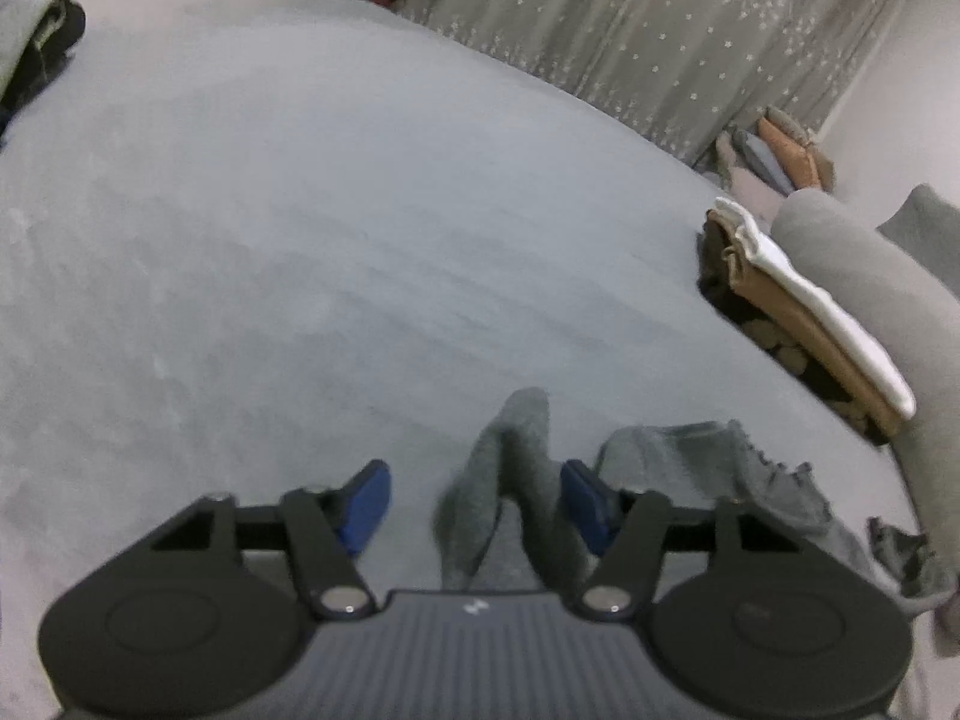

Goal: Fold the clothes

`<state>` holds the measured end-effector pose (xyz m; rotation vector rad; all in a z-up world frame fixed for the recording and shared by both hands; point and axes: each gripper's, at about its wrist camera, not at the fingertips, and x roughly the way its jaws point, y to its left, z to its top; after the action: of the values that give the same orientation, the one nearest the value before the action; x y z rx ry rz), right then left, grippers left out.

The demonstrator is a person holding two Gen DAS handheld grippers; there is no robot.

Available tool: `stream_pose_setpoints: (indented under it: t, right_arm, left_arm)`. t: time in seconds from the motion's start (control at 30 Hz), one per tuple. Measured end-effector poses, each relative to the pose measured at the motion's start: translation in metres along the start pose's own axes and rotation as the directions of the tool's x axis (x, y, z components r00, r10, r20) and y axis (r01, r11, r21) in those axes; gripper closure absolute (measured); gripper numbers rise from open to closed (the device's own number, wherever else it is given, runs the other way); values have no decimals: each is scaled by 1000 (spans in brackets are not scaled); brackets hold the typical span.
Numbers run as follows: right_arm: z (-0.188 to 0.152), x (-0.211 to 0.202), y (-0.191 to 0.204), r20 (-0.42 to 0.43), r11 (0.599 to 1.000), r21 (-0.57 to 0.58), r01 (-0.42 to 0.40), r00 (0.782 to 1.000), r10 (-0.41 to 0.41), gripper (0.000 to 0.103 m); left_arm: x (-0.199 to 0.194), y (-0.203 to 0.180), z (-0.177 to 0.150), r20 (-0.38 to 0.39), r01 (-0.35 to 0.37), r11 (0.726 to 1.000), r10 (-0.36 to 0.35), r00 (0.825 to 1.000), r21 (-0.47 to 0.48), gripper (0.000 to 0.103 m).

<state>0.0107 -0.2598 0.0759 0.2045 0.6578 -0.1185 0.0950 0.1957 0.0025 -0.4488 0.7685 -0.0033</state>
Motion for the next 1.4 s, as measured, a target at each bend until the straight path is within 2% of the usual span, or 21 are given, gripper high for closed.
stream_pose_setpoints:
  t: [0.03,0.07,0.1,0.2,0.3,0.43,0.5,0.53,0.57,0.67,0.73,0.77,0.83,0.87,0.93,0.97,1.03,1.1,1.13,1.27,1.4]
  right_arm:
    - [0,0,7,-3,1000,-8,-13,1000,13,59]
    - [0,0,13,-6,1000,-15,-28,1000,28,59]
    - [0,1,20,-8,999,-19,-45,999,44,59]
    - [-2,3,41,-18,994,-26,-103,995,102,58]
    - [-7,5,61,-30,985,-29,-169,985,169,58]
    - [-17,10,80,-53,976,-40,-215,976,213,58]
    - [-23,14,86,-69,974,-35,-226,972,223,58]
    - [-25,17,87,-77,973,-33,-229,971,226,58]
    - [-27,19,89,-84,973,-30,-231,970,228,58]
    - [-34,24,92,-103,970,-18,-241,966,238,58]
    - [-39,26,96,-118,967,-13,-255,961,252,58]
    - [-42,26,97,-125,965,-11,-262,958,259,57]
    - [-46,27,101,-134,962,-16,-273,954,269,57]
    - [-47,28,102,-136,960,-21,-278,952,273,57]
    - [-49,28,103,-138,959,-27,-284,951,278,57]
    - [-50,28,103,-140,959,-26,-283,951,277,57]
    - [-50,30,103,-143,960,-21,-279,951,274,57]
    - [-50,31,103,-145,961,-18,-274,952,269,57]
    - [-50,32,103,-146,962,-16,-272,952,267,57]
    - [-49,34,106,-150,961,-19,-274,951,269,57]
    - [-42,42,106,-154,965,-31,-262,955,254,57]
  left_arm:
    - [1,0,-1,-7,14,1000,-14,1000,-6,71]
    - [3,-1,-3,-12,24,1000,-24,1000,-8,84]
    - [4,-4,-5,-11,31,999,-31,999,-10,88]
    - [-2,-19,-11,22,72,997,-72,997,29,89]
    - [-10,-36,-17,25,231,971,-233,972,58,89]
    - [-11,-63,-33,-61,431,897,-426,902,102,89]
    - [-6,-79,-46,-140,493,861,-476,868,128,89]
    - [-4,-86,-52,-172,507,850,-483,858,143,88]
    - [-1,-93,-58,-203,514,842,-481,853,164,88]
    - [5,-109,-73,-256,508,834,-453,854,217,85]
    - [3,-108,-73,-263,511,833,-455,851,212,76]
    - [-1,-106,-71,-262,520,831,-466,845,199,72]
    - [-10,-98,-59,-247,560,814,-517,819,155,55]
    - [-15,-93,-53,-234,576,806,-538,810,136,52]
    - [-28,-76,-40,-172,578,807,-557,812,117,43]
    - [-33,-68,-34,-142,574,812,-559,817,108,42]
    - [-33,-54,-26,-95,527,845,-519,849,91,43]
    - [-22,-46,-21,-97,472,879,-465,880,70,45]
    - [-16,-43,-19,-101,447,893,-440,892,58,48]
    - [11,-41,-23,-150,392,920,-386,910,8,57]
    - [26,-40,-28,-179,350,936,-348,920,-23,80]
